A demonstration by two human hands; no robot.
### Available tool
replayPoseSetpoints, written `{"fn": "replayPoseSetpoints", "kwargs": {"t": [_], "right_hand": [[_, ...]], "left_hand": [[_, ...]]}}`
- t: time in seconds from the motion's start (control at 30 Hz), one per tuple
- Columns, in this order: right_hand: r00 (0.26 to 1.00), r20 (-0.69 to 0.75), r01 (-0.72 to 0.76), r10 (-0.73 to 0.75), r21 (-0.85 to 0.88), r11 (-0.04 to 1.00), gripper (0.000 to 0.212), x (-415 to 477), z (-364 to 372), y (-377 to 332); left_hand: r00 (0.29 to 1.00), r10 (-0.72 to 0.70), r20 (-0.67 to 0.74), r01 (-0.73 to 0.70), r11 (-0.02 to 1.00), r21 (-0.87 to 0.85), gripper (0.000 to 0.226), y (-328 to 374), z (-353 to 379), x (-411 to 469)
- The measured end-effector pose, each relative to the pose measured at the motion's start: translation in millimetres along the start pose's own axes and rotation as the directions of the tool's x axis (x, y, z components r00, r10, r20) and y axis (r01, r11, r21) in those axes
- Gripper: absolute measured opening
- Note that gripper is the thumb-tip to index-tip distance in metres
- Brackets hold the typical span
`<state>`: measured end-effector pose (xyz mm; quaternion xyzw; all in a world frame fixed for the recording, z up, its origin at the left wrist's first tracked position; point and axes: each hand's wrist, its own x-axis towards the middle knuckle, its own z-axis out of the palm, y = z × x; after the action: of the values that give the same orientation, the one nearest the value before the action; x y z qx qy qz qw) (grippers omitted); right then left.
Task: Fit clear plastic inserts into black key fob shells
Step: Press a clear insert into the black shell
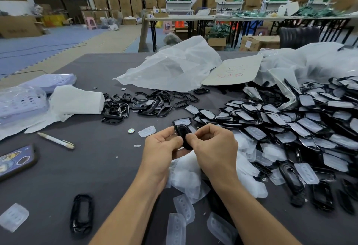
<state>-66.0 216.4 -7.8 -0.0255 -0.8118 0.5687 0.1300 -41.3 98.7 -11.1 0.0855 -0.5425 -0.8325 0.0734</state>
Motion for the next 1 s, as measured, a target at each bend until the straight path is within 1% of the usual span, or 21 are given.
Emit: {"fn": "replayPoseSetpoints", "kwargs": {"t": [0.1,0.17,0.27,0.37,0.47,0.53,0.6,0.67,0.73,0.83,0.9,1.0], "right_hand": [[0.998,0.053,0.037,-0.036,-0.03,0.999,0.014,-1.0,-1.5,0.1],[0.991,0.12,0.053,-0.05,-0.024,0.998,0.01,-2.6,-2.1,-0.1],[0.989,0.138,0.06,-0.055,-0.03,0.998,0.01,-3.2,-1.9,-1.4],[0.99,0.125,0.072,-0.067,-0.033,0.997,0.012,-4.7,0.8,-1.3],[0.981,0.144,0.139,-0.132,-0.041,0.989,0.01,-7.6,3.2,-1.4],[0.972,0.095,0.225,-0.217,-0.085,0.971,0.008,-6.8,2.1,-0.3],[0.958,0.046,0.286,-0.282,-0.181,0.941,0.008,-2.5,-1.8,2.2],[0.957,0.056,0.288,-0.283,-0.271,0.919,0.019,1.9,-4.8,5.2],[0.96,0.101,0.279,-0.261,-0.334,0.9,0.025,4.2,-4.9,8.7],[0.952,0.176,0.298,-0.25,-0.361,0.884,0.027,3.6,-1.8,10.0],[0.942,0.22,0.316,-0.252,-0.335,0.888,0.026,2.3,-1.5,8.5],[0.915,0.294,0.355,-0.276,-0.261,0.898,0.02,-4.0,2.4,6.0]], "left_hand": [[1.0,0.0,0.008,0.0,1.0,0.006,0.037,1.8,-2.1,-0.9],[1.0,0.015,-0.002,-0.015,0.999,0.032,0.03,2.2,-3.0,-2.0],[0.995,0.067,-0.074,-0.059,0.993,0.102,0.022,0.0,-2.5,-3.4],[0.983,0.111,-0.147,-0.082,0.978,0.192,0.024,-0.9,-3.4,-1.2],[0.963,0.165,-0.214,-0.107,0.96,0.258,0.025,0.8,-6.3,2.4],[0.93,0.193,-0.312,-0.125,0.966,0.225,0.023,4.3,-12.3,6.2],[0.895,0.159,-0.418,-0.114,0.985,0.13,0.023,9.2,-22.6,11.3],[0.87,0.096,-0.483,-0.09,0.995,0.036,0.024,12.8,-33.4,15.0],[0.868,0.066,-0.492,-0.066,0.998,0.019,0.023,13.1,-38.7,15.8],[0.89,0.054,-0.453,-0.056,0.998,0.008,0.022,12.4,-36.8,14.9],[0.907,0.054,-0.417,-0.051,0.999,0.019,0.02,12.4,-35.6,15.2],[0.933,0.053,-0.357,-0.026,0.996,0.082,0.016,13.0,-34.6,13.9]]}}
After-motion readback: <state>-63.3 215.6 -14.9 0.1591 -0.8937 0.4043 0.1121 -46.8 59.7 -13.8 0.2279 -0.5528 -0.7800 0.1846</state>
